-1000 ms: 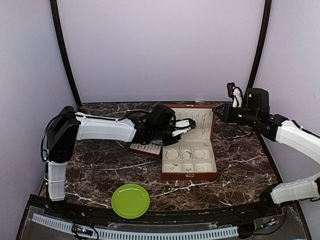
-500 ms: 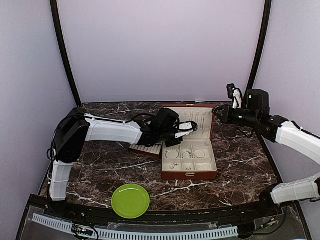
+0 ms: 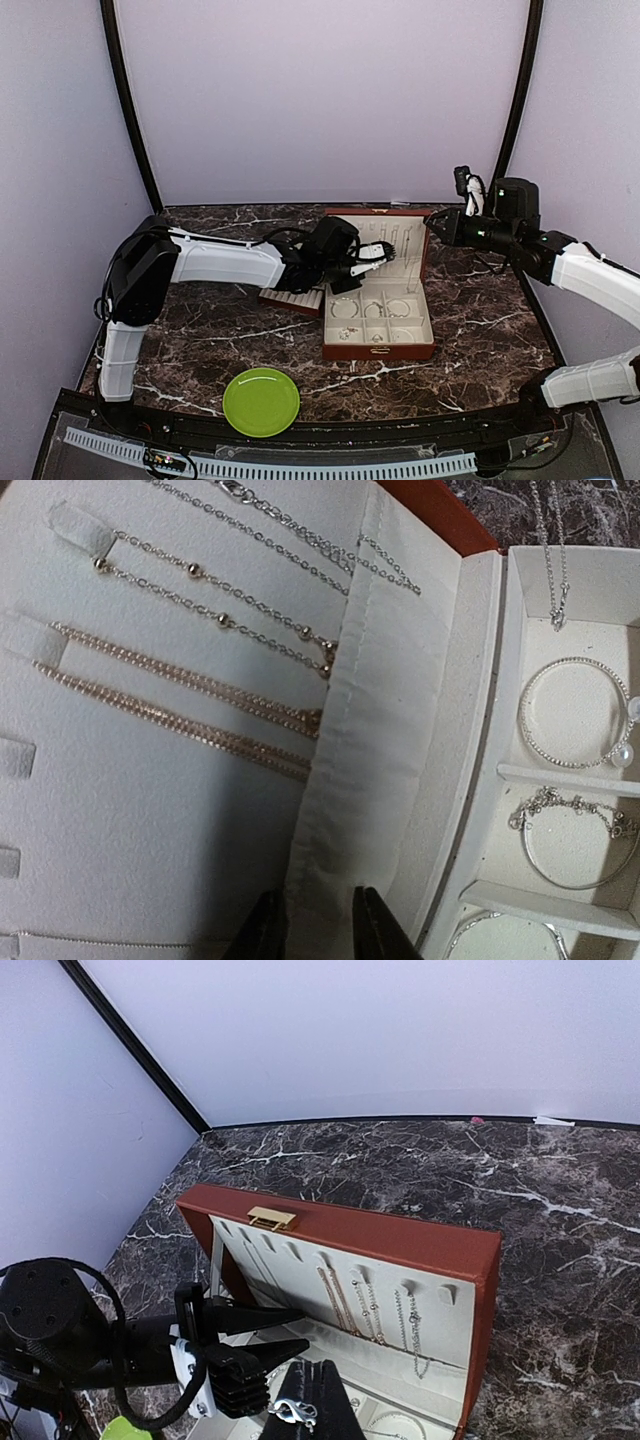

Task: Organize the mixed jewelry
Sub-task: Open the compartment pouch of the jewelry box.

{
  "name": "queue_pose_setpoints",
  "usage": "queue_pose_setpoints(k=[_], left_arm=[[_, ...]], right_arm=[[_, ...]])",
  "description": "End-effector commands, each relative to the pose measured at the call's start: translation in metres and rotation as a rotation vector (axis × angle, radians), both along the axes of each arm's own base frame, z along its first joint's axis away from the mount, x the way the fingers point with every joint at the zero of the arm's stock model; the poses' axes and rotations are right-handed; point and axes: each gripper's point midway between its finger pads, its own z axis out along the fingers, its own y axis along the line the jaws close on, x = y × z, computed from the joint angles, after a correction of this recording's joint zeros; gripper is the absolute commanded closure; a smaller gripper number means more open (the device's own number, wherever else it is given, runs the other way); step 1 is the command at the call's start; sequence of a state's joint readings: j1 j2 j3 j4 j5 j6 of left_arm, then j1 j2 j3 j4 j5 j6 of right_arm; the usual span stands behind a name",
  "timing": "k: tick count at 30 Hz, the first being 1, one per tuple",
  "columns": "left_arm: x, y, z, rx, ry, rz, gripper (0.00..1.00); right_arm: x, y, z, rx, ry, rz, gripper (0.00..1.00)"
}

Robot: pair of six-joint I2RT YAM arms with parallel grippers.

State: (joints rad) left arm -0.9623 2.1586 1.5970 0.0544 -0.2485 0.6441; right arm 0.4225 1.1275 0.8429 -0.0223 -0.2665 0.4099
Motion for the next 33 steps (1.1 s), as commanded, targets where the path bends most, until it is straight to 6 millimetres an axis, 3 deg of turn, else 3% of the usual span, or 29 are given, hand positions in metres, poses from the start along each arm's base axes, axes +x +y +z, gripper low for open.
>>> queue_pose_setpoints(k=[1, 14, 33], left_arm=[[-0.003, 0.004, -0.008, 0.011, 0.032, 0.020, 0.76], [-0.012, 0.008, -0.022, 0.013, 0.075, 0.021, 1.00], [-0.034, 0.006, -0.023, -0.025, 0.106, -0.017, 1.00]], right_arm=[[0.001, 0.000, 0.012, 0.036, -0.039, 0.000, 1.00], [0.000, 0.006, 0.025, 0.074, -0.057, 0.028, 1.00], [0.012, 0.035, 0.076, 0.143, -0.140, 0.131, 1.00]])
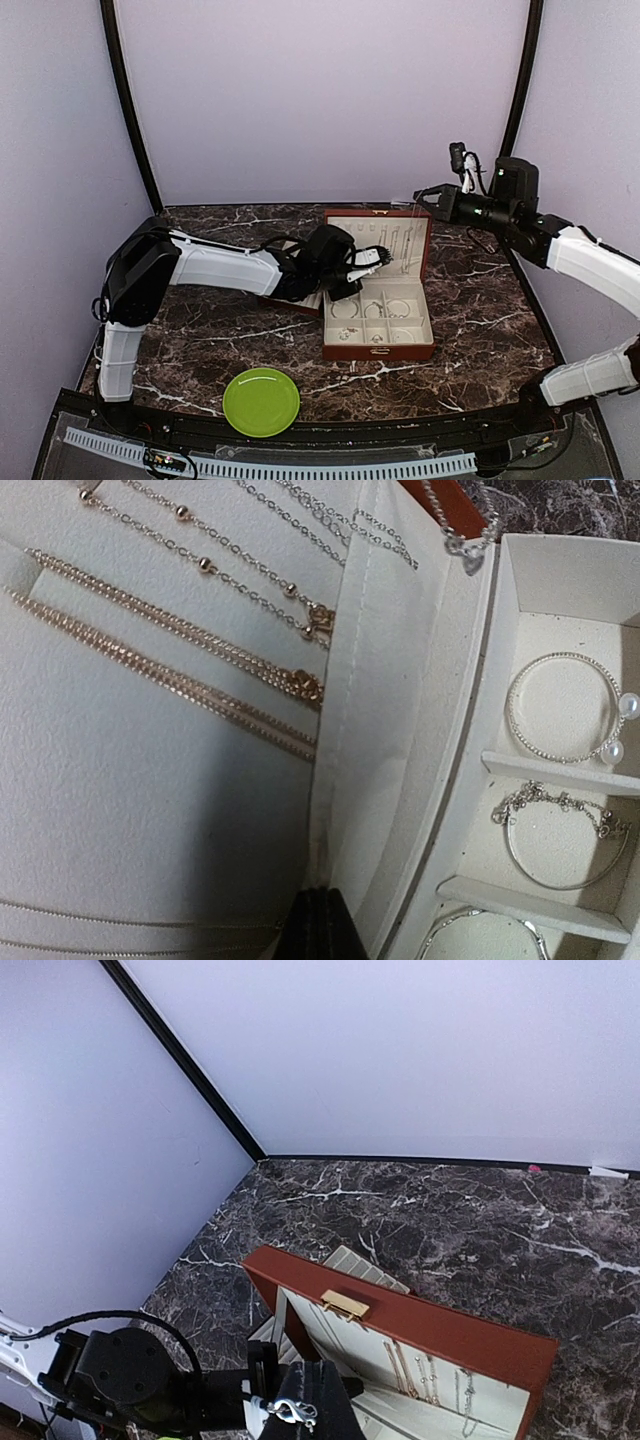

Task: Organize the mixed jewelry
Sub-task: Open the compartment pouch of the jewelry box.

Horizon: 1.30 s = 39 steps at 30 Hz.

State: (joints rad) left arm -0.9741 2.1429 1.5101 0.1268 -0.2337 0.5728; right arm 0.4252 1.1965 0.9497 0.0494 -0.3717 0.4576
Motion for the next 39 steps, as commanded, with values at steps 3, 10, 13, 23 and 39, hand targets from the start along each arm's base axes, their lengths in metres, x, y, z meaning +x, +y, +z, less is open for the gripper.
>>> queue_pose_setpoints(k=[3, 10, 13, 23, 39], left_arm=[[-0.023, 0.004, -0.008, 0.026, 0.063, -0.036, 1.00], [-0.028, 0.002, -0.009, 0.028, 0.066, -0.048, 1.00], [-0.029, 0.001, -0.008, 0.028, 0.064, -0.048, 1.00], [-0.037, 0.000, -0.008, 0.035, 0.061, -0.068, 1.00], [-0.040, 0.001, -0.008, 0.031, 0.055, -0.069, 1.00]], right_arm=[[0.006, 0.015, 0.037, 0.036, -0.098, 0.046, 1.00], [0.013, 0.026, 0.045, 0.023, -0.125, 0.068, 1.00], [0.016, 0.030, 0.046, 0.017, -0.130, 0.080, 1.00], [0.023, 0.051, 0.043, -0.001, -0.135, 0.132, 1.00], [0.034, 0.080, 0.030, -0.007, -0.154, 0.186, 1.00]])
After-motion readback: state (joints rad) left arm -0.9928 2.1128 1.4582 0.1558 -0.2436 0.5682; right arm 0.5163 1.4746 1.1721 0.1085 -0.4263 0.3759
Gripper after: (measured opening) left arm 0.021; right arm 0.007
